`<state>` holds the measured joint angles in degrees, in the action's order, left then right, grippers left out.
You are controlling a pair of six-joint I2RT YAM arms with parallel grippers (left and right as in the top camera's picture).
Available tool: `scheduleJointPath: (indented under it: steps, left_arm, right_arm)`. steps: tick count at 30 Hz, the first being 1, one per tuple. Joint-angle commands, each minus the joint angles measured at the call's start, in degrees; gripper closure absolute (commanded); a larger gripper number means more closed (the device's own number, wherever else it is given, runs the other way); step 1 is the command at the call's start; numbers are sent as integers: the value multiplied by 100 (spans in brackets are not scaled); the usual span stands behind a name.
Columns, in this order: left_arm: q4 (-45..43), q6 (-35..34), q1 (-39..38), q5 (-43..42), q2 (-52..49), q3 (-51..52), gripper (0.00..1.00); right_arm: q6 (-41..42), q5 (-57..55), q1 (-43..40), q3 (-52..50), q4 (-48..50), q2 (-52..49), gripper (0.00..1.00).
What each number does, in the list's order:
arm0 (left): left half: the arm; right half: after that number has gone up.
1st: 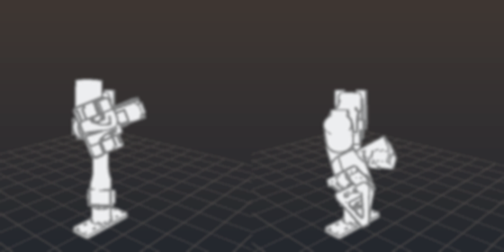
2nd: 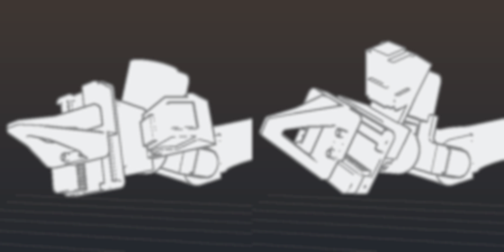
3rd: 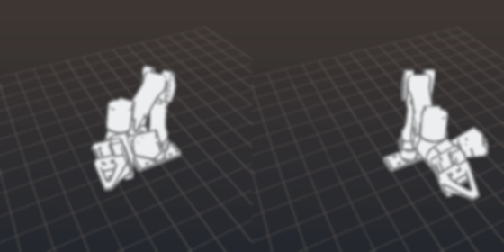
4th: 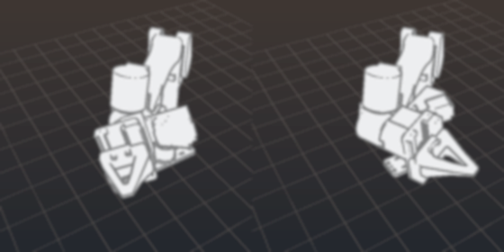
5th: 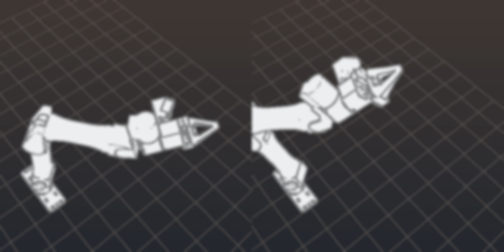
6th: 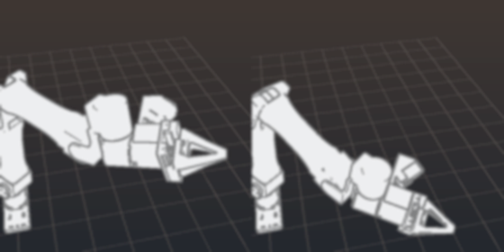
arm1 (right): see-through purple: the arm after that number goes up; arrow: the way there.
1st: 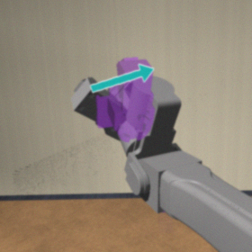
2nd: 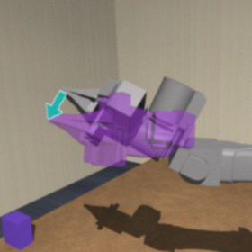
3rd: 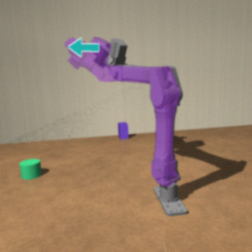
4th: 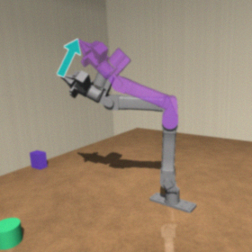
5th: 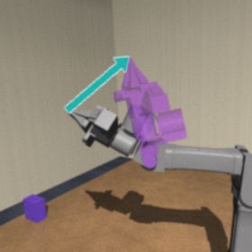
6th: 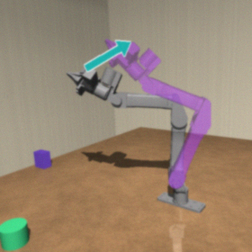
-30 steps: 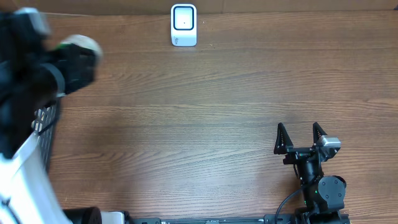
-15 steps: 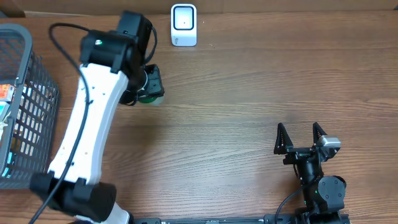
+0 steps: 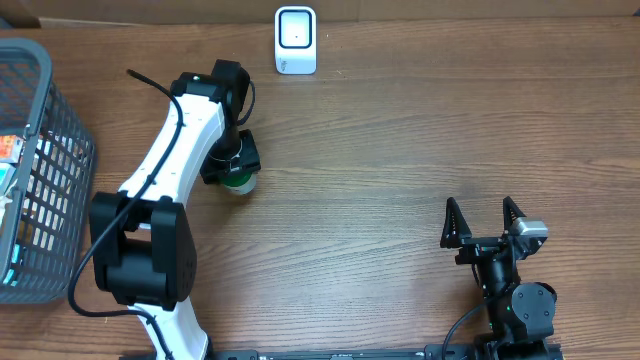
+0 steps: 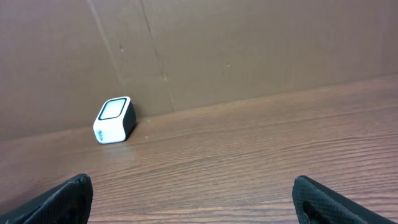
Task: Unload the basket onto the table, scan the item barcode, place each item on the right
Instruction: 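Place the green-lidded jar upright on the table and release, then reach the left gripper into the basket and grasp the snack bag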
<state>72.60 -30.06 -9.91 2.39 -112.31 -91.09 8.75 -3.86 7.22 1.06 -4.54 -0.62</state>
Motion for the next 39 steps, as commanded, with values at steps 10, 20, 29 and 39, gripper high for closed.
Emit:
scheduleJointPath:
  steps: [10, 20, 29, 39]
  left_arm:
    - [-105, 52, 402, 127, -339, 153, 54]
    - [-348, 138, 402, 168, -352, 348, 3]
    - [800, 341, 402, 219, -44, -1652, 0]
    - [2422, 831, 1233, 586, 774, -4570, 0]
  right_arm:
    - [-26, -57, 33, -61, 31, 46, 0]
    - [-24, -57, 33, -61, 31, 46, 0]
    - [-24, -57, 33, -61, 31, 46, 0]
    - [-26, -57, 33, -61, 31, 46, 0]
